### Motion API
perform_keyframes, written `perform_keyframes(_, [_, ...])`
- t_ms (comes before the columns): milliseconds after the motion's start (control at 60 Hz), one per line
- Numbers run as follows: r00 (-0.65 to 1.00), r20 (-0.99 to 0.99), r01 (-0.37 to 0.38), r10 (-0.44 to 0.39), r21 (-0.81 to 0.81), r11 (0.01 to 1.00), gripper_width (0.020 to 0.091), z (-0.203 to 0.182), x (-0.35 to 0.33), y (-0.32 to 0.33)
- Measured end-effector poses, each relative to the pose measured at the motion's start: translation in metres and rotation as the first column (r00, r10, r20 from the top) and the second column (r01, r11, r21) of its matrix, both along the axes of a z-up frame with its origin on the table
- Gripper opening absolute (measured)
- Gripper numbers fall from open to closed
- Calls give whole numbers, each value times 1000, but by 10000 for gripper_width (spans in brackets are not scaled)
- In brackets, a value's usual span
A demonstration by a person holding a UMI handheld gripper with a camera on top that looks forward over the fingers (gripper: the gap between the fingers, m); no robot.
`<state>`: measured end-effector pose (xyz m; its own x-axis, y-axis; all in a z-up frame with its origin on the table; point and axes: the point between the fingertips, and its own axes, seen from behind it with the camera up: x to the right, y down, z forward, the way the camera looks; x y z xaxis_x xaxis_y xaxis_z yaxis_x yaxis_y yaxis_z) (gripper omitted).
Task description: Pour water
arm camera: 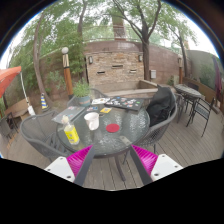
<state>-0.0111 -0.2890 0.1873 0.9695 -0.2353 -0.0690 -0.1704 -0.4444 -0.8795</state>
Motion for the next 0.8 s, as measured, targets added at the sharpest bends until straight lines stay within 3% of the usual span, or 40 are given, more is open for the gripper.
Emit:
perform_keyframes(83, [998, 20, 56, -56, -18, 998, 828, -4, 6, -7])
perform_keyframes(233, [996, 30, 87, -87, -20, 996, 826, 0, 11, -6])
perform_keyframes(417, [997, -51, 57, -57, -2, 998, 828, -23, -28, 2])
perform_keyframes(650, [999, 27, -50, 47, 135, 990, 839, -89, -105, 113])
perform_keyframes(800, [997, 60, -55, 44, 202, 978, 830, -138, -128, 209])
